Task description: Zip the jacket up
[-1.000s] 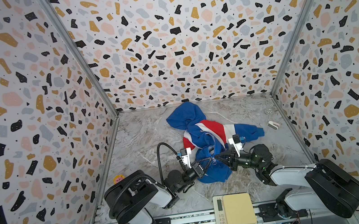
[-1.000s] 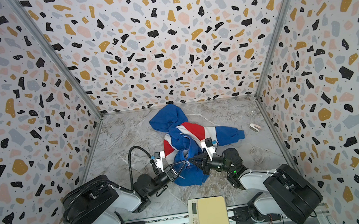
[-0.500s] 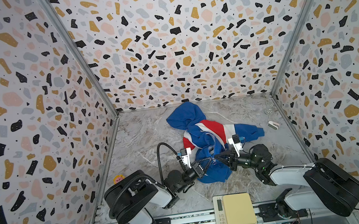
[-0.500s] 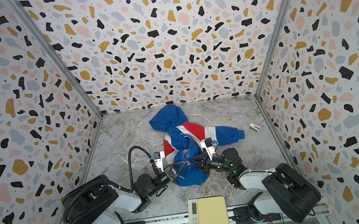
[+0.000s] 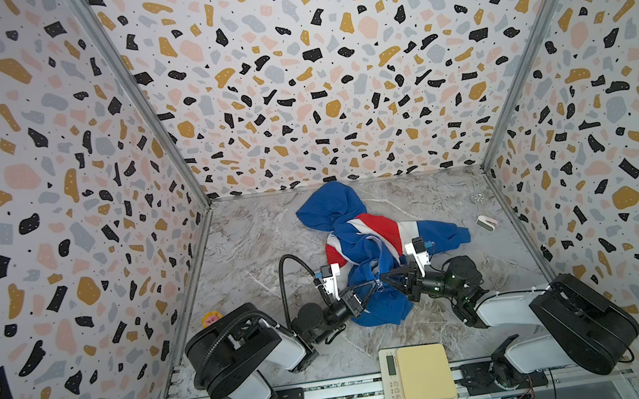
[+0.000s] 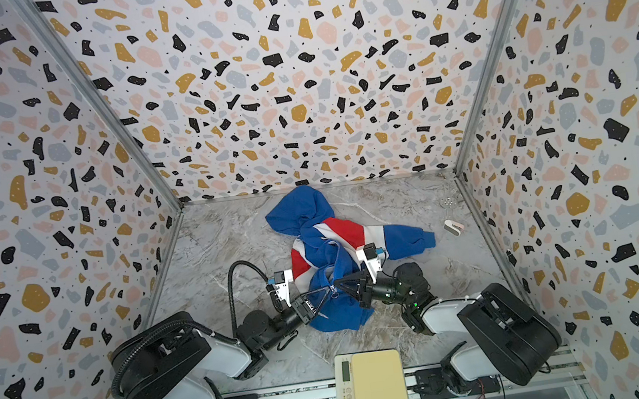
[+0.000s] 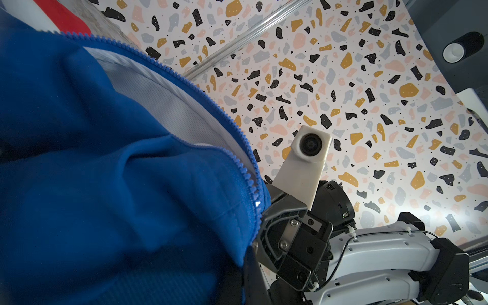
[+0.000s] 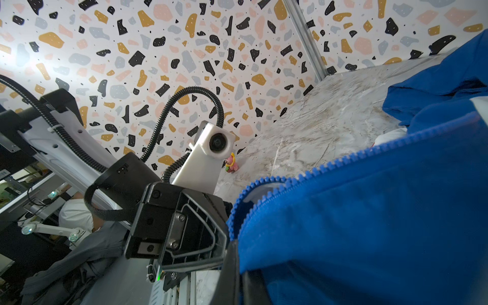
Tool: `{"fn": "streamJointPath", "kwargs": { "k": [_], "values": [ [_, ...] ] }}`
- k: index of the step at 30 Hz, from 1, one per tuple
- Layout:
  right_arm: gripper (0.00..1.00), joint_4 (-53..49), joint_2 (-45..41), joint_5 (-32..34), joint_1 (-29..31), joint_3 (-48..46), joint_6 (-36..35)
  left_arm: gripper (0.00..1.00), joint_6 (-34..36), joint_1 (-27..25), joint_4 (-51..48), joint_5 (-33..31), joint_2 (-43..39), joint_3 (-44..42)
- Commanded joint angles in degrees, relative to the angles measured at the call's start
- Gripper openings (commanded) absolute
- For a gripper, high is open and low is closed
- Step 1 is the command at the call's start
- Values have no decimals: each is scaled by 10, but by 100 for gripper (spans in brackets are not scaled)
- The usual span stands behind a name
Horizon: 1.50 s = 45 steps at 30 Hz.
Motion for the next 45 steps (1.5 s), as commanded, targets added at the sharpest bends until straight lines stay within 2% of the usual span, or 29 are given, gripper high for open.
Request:
{"fn": "streamJointPath", "kwargs": {
  "k": [1, 23, 33, 35, 36, 38, 40, 43, 45],
  "values": [
    [0, 58, 6, -3, 2, 21, 28, 0, 10, 1, 151, 12, -1, -5],
    [0, 75, 40, 30, 1, 30, 111, 0, 9, 1, 158, 19, 36, -20],
    [0, 31, 15, 65, 2, 30, 111, 0, 19, -2, 135, 26, 46, -23],
    [0, -23, 7, 68, 3, 39, 92, 0, 20, -3, 120, 25, 44, -24],
    [2, -50, 2, 69, 3, 43, 78, 0, 19, -3, 109, 24, 42, -24],
    [24, -106, -13, 74, 5, 49, 45, 0, 20, -4, 84, 23, 37, -25],
    [42, -164, -29, 86, 6, 53, 17, 0, 20, -5, 74, 22, 32, -30],
    [53, -258, -68, 111, 6, 57, -26, 0, 15, -5, 57, 23, 29, -36],
    [56, -327, -99, 133, 6, 58, -65, 0, 13, -7, 44, 27, 27, -40]
  ]
}}
